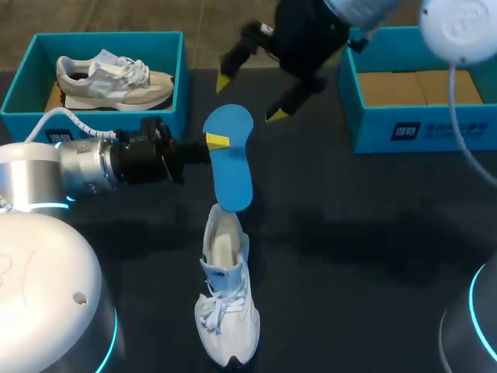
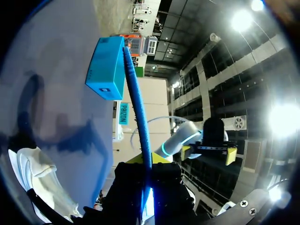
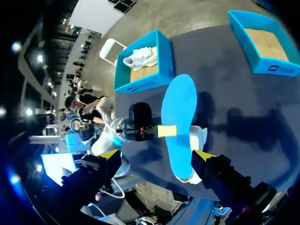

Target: Take the shoe out of the shoebox, open the shoe tongue, remove and reinsert the insole, then place the shoe into the shoebox

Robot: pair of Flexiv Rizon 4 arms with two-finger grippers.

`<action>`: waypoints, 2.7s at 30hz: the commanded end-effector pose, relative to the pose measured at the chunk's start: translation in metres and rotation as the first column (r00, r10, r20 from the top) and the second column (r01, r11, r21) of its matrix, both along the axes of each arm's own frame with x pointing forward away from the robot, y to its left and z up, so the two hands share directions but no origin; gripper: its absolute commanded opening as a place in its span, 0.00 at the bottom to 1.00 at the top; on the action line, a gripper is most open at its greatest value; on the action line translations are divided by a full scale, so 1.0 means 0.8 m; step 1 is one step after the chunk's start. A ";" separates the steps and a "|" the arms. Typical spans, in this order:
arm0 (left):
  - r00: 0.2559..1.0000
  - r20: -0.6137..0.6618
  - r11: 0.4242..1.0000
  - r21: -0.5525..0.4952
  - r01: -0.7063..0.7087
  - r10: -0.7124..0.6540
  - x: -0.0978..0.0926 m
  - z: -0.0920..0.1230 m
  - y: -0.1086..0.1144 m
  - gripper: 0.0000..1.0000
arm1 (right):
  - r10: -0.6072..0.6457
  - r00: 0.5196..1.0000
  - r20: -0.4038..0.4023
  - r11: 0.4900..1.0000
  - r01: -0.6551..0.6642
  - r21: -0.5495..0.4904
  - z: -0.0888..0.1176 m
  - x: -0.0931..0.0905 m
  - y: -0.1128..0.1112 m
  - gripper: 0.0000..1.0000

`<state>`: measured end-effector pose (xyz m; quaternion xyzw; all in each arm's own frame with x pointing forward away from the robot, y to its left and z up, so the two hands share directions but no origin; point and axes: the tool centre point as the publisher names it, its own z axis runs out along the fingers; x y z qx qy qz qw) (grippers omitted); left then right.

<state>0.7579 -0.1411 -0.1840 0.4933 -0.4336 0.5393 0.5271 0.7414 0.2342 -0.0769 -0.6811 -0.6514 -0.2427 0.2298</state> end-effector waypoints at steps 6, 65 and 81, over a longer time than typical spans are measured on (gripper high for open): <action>1.000 -0.001 1.000 0.002 -0.002 0.002 -0.001 0.001 -0.001 0.00 | -0.023 0.999 0.031 0.761 -0.003 0.649 -0.022 -0.005 -0.010 1.00; 0.774 0.585 0.970 -0.140 -0.197 0.241 0.021 0.014 0.027 0.00 | -0.029 0.999 0.032 0.663 -0.004 0.748 -0.075 0.014 -0.035 1.00; 0.099 0.972 0.970 -0.196 -0.141 0.211 0.046 0.041 0.013 0.00 | -0.029 0.999 0.032 0.663 -0.004 0.748 -0.075 0.014 -0.035 1.00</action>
